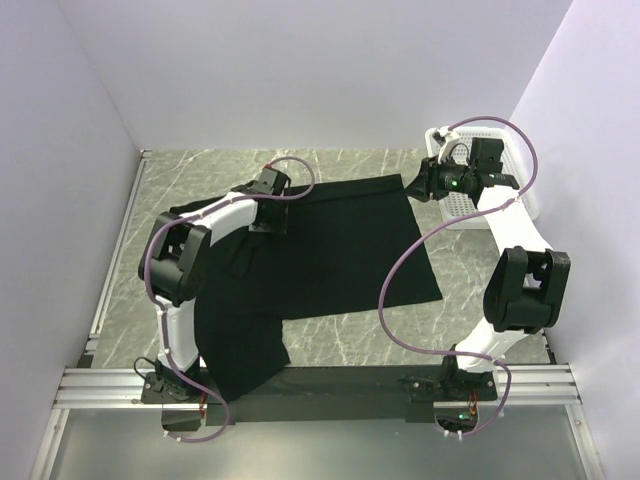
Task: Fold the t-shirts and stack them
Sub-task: Fold the tshirt
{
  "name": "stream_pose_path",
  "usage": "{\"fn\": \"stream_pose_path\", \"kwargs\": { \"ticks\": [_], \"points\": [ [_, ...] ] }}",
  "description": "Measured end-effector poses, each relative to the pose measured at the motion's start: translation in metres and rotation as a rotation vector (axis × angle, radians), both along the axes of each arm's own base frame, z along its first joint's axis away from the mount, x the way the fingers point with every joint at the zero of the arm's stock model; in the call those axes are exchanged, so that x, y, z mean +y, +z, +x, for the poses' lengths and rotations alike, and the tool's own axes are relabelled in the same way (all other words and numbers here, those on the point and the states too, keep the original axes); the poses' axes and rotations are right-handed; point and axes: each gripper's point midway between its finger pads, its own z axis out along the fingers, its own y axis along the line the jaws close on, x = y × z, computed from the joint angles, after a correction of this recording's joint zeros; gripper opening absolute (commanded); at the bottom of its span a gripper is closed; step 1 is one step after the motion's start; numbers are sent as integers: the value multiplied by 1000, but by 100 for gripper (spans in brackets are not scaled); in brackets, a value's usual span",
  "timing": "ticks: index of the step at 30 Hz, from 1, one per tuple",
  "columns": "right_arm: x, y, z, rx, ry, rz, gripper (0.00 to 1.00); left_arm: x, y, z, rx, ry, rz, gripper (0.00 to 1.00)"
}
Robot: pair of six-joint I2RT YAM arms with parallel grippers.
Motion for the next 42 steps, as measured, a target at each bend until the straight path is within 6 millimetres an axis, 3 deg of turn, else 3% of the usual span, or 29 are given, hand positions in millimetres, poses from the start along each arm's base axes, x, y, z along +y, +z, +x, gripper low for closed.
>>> {"fn": "stream_pose_path", "kwargs": {
  "ticks": [4,12,17,26,36,42],
  "points": [
    [-1,0,0,1,-2,0,55,4,-6,0,10,13,57,48],
    [-2,0,0,1,-6,0,55,5,-12,6,14,25,91,23],
    [-5,1,-1,-2,-11,0,55,6,-15,7,24,22,100,1],
    [-8,-1,-2,5,-20,1,55,3,-10,3,26,-13,86,1],
    [-8,-1,-2,4,-21,1,55,-13,37,-35,12,-121,-82,1],
    [-8,0,-2,2,-20,1,55,-18,38,-60,59,-178,-139,1]
  ]
}}
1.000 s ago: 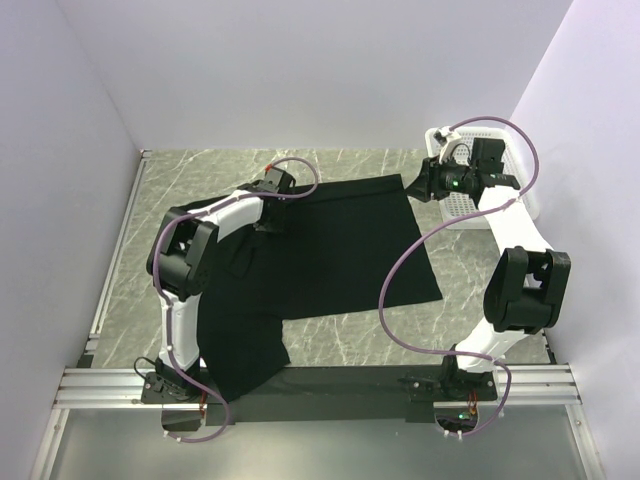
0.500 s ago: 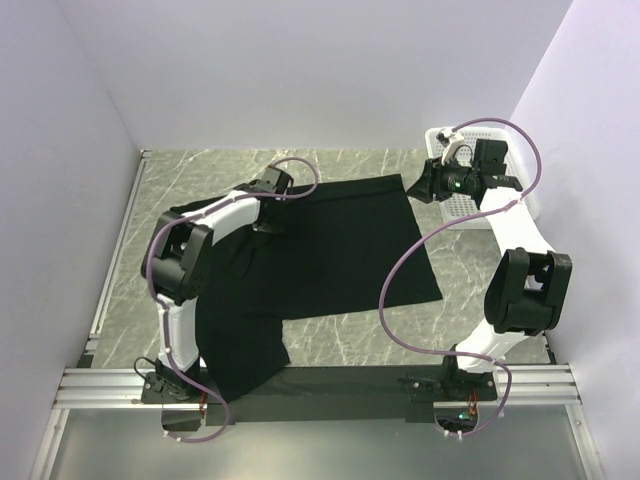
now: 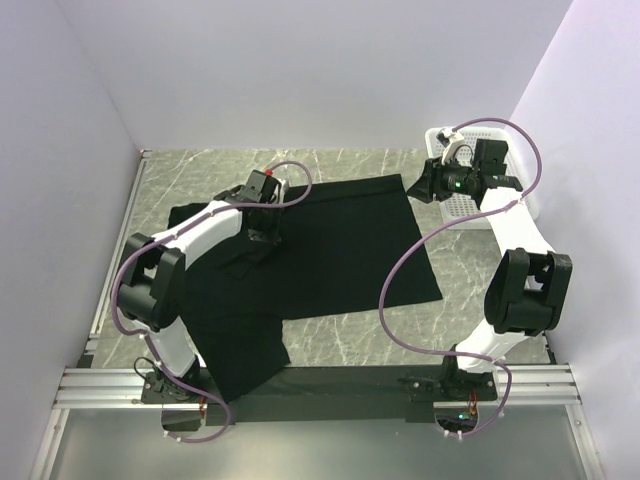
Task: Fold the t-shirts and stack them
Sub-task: Fold the tshirt
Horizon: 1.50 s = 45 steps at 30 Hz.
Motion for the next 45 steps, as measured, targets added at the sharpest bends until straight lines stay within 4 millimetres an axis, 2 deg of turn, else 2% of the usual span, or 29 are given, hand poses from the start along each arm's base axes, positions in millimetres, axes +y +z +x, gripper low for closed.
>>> {"fn": "stream_pose_path", "kwargs": {
  "ticks": [4,5,6,13,14,15,17,18,20,23,26,29,30,33,37,40,42,45],
  "points": [
    [0,0,0,0,0,0,55,-2,-4,-10,36,-26,-16,1],
    [0,0,0,0,0,0,55,-2,-4,-11,40,-27,-16,4],
    [0,0,0,0,0,0,55,-2,-4,-12,43,-27,-14,22],
    [0,2,-2,-4,0,-1,55,6,-6,-10,36,0,23,35],
    [0,3,-2,-7,0,-1,55,6,-6,-10,37,0,24,39],
    [0,4,-3,-9,0,-1,55,7,-5,-11,38,-3,26,49],
    [0,5,-3,-14,1,-3,55,9,-3,-12,40,-9,32,60],
    [0,6,-3,-17,2,-5,55,11,-1,-12,35,-10,35,69],
    [0,6,-3,-20,5,-8,56,15,10,-12,14,-2,29,73],
    [0,5,-4,-25,12,-19,56,33,37,-7,-51,68,-14,73],
    [-1,5,-3,-15,18,-28,56,80,62,4,-120,252,-84,72],
    [-1,4,1,-13,26,-35,56,125,66,2,-129,445,-138,70],
    [-1,3,2,-12,28,-38,56,133,62,-3,-114,497,-161,65],
    [1,0,0,1,32,-38,56,128,43,-30,-32,573,-248,57],
    [5,-2,-1,5,40,-37,56,106,10,-78,126,651,-373,52],
    [6,-8,-3,19,42,-34,56,101,-10,-103,211,737,-420,51],
    [7,-11,-5,29,44,-32,56,100,-18,-111,244,783,-436,51],
    [7,-12,-5,30,44,-32,56,101,-24,-111,261,842,-448,51]
  ]
}}
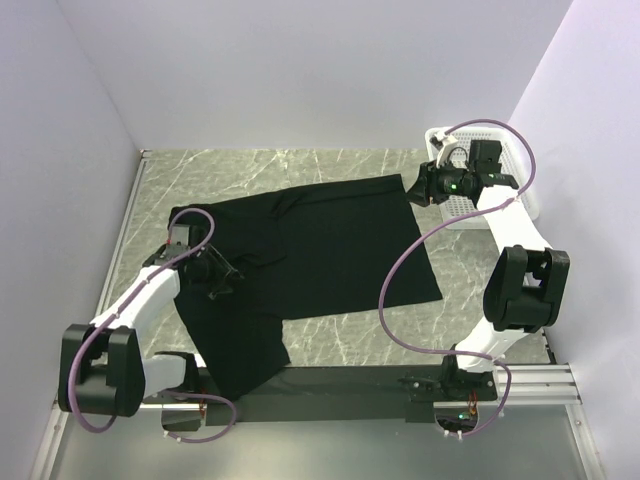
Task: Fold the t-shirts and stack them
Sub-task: Fold the tshirt
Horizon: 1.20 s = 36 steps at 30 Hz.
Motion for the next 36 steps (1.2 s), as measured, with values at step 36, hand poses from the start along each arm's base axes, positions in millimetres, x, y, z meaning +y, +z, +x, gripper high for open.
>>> {"fn": "stream_pose_path", "kwargs": {
  "ticks": [36],
  "points": [
    [0,-5,-2,17,-9,1,57,14,-30,48,25,108,74,20]
  ]
}}
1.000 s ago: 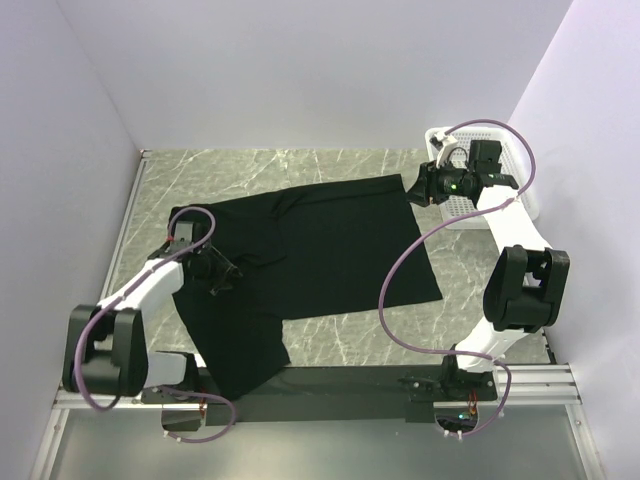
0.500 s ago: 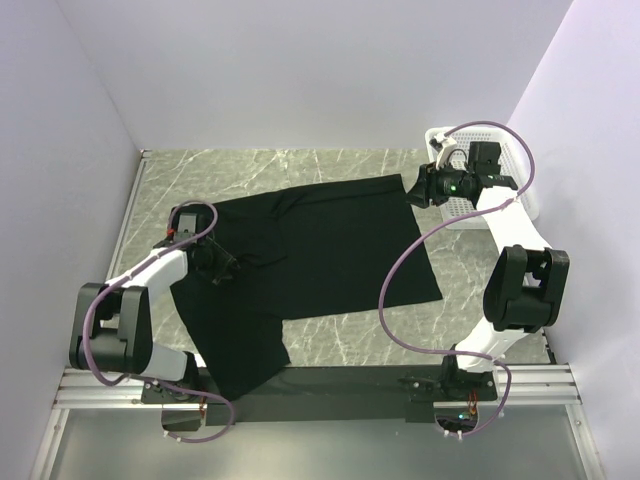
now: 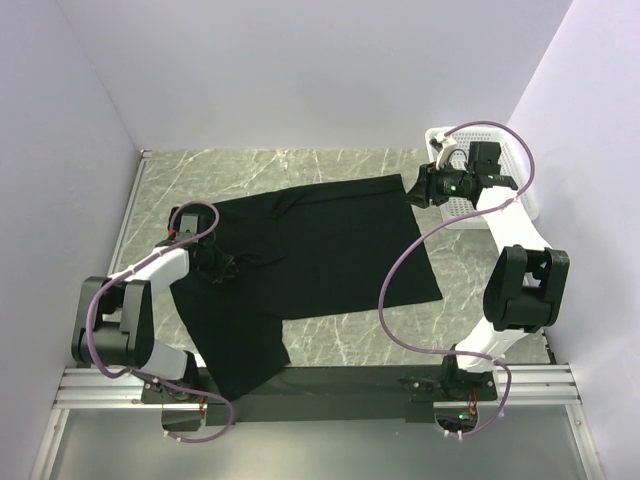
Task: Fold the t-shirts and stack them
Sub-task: Fold the tshirt
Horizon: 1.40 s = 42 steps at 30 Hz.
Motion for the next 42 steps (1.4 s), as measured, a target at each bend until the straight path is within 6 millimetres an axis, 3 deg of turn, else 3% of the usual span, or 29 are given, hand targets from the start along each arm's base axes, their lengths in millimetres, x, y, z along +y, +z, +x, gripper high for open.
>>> {"fn": "stream_pose_path", "kwargs": {
  "ticks": [10,19,28,32,33,35,42],
  "points": [
    [0,0,0,0,-1,1,57,1,-4,-1,8,-21,11,1],
    [0,0,0,2,-2,2,57,0,0,-4,2,-37,9,1],
    [0,0,0,3,-4,3,57,-1,35,-15,-68,-57,5,1],
    [0,0,0,7,-7,8,57,-1,39,-18,-78,-64,-1,33],
    [0,0,0,7,-7,8,57,-1,37,-19,-74,-66,-1,36],
    [0,0,0,8,-7,8,57,-1,30,-21,-50,-61,-6,42],
    [0,0,0,8,-7,8,57,0,1,-18,27,-55,2,42]
  ]
}}
